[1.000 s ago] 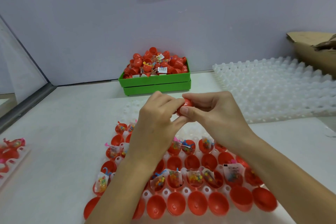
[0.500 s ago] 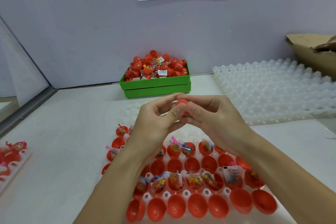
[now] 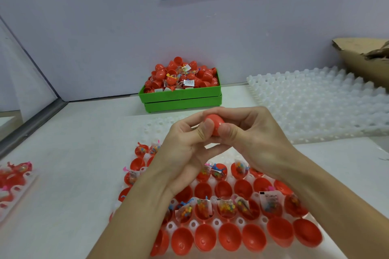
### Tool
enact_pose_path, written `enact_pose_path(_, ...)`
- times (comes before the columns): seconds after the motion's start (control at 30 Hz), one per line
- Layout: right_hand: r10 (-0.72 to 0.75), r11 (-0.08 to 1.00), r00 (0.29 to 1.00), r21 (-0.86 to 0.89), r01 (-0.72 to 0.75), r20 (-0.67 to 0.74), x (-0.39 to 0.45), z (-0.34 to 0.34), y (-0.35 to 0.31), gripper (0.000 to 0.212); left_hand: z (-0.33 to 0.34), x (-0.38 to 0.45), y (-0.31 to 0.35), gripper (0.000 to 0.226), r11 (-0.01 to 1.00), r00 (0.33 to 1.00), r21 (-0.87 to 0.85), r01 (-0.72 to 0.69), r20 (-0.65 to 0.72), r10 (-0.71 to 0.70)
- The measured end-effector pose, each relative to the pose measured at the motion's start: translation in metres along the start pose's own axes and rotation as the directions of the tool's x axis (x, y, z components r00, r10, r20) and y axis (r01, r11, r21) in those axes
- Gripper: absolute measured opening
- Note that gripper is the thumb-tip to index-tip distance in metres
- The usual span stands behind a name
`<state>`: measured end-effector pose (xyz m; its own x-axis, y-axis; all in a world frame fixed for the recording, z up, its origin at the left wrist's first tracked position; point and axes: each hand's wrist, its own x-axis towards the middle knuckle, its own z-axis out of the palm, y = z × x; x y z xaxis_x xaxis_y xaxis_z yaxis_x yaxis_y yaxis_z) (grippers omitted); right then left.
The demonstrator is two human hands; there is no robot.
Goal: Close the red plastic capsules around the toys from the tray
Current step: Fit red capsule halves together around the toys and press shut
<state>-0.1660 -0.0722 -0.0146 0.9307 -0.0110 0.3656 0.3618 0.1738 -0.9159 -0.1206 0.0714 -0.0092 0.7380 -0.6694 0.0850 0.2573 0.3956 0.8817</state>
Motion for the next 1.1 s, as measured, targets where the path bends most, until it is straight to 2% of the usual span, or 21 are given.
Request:
enact_pose_path(0.2,-0.045,0.998,0.999,-0.041,0.044,-0.013,-0.004,0.001,-0.001,0.033,0.002,0.000,-0.002,0.057,0.997,0.996,0.054,-0.049,-0.078,0.053)
enact_pose_path(0.4,-0.032,0.995,0.999,-0.099,0.030,-0.017,0.001,-0.002,-0.001,0.026,0.004,0.001,-0.005,0.035,1.000,0.998,0.001,0.001,-0.059,-0.001)
enact_pose_path(0.47,-0.063,0.980,0.996,-0.194,0.050,-0.061,0.001,-0.005,0.000,0.034,0.004,0.001,-0.004,0.033,1.000,0.996,0.002,0.011,-0.094,-0.011)
enact_pose_path(0.53,-0.124,0.921,0.987,-0.381,0.077,-0.100,0.001,-0.008,0.000,0.038,0.003,0.002,-0.003,0.030,0.997,0.987,0.078,0.012,-0.160,0.001)
enact_pose_path(0.6,-0.180,0.786,0.978,-0.614,0.076,-0.109,0.000,-0.010,0.003,0.037,0.001,0.002,-0.002,0.027,0.989,0.979,0.147,0.017,-0.204,0.013)
enact_pose_path(0.63,-0.200,0.722,0.974,-0.688,0.074,-0.106,0.000,-0.009,0.004,0.039,0.001,0.003,-0.002,0.026,0.985,0.976,0.174,0.021,-0.215,0.017)
enact_pose_path(0.7,-0.226,0.660,0.970,-0.746,0.085,-0.089,-0.002,-0.007,0.007,0.047,-0.001,0.003,-0.003,0.026,0.973,0.973,0.229,0.020,-0.229,0.034)
enact_pose_path(0.8,-0.221,0.657,0.974,-0.746,0.114,-0.046,-0.004,-0.006,0.008,0.057,-0.003,0.003,-0.004,0.025,0.969,0.967,0.247,0.013,-0.249,0.050)
enact_pose_path(0.93,-0.151,0.788,0.985,-0.611,0.071,-0.081,-0.001,-0.011,0.005,0.062,-0.005,0.005,-0.002,0.024,0.992,0.966,0.125,-0.005,-0.257,0.037)
enact_pose_path(1.03,-0.137,0.844,0.984,-0.533,0.054,-0.117,0.001,-0.015,0.002,0.049,-0.005,0.006,-0.001,0.024,1.000,0.969,-0.002,-0.021,-0.245,0.020)
enact_pose_path(1.1,-0.153,0.843,0.981,-0.533,0.068,-0.116,0.001,-0.016,0.000,0.035,-0.004,0.006,-0.001,0.026,0.999,0.975,-0.050,-0.022,-0.223,0.010)
